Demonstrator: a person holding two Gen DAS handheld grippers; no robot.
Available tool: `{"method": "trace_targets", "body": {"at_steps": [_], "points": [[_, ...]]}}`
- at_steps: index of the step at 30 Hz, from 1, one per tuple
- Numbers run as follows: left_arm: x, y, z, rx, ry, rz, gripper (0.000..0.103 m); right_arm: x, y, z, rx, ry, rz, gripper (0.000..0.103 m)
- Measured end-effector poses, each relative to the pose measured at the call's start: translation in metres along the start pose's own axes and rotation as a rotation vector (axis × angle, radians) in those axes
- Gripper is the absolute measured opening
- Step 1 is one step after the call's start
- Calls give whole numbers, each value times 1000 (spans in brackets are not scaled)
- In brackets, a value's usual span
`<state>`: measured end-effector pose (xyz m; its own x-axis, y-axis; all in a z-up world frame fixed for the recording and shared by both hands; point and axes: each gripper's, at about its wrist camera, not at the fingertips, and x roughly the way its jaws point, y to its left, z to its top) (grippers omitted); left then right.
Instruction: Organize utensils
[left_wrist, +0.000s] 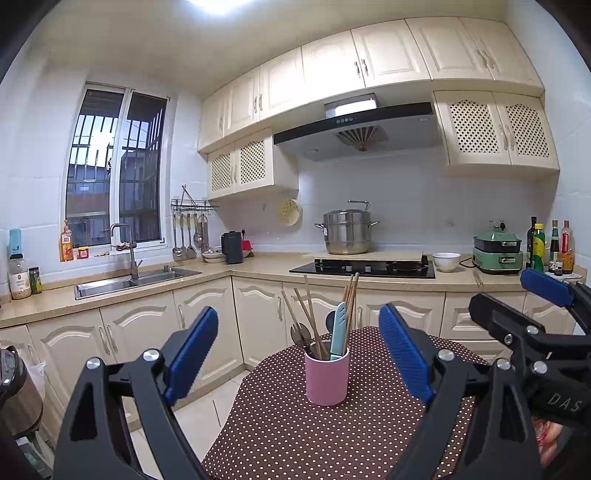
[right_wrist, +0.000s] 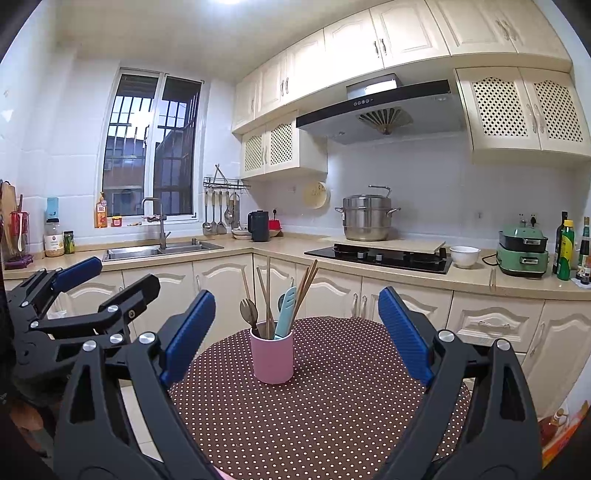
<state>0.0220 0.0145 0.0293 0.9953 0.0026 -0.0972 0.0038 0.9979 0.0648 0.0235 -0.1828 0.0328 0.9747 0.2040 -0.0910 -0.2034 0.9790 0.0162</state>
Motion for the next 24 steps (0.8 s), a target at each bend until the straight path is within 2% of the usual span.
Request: {"method": "trace_targets", "body": {"at_steps": [24], "points": [[13,0,0,-3,-4,5,87,10,1,0,23,24,21,89]]}}
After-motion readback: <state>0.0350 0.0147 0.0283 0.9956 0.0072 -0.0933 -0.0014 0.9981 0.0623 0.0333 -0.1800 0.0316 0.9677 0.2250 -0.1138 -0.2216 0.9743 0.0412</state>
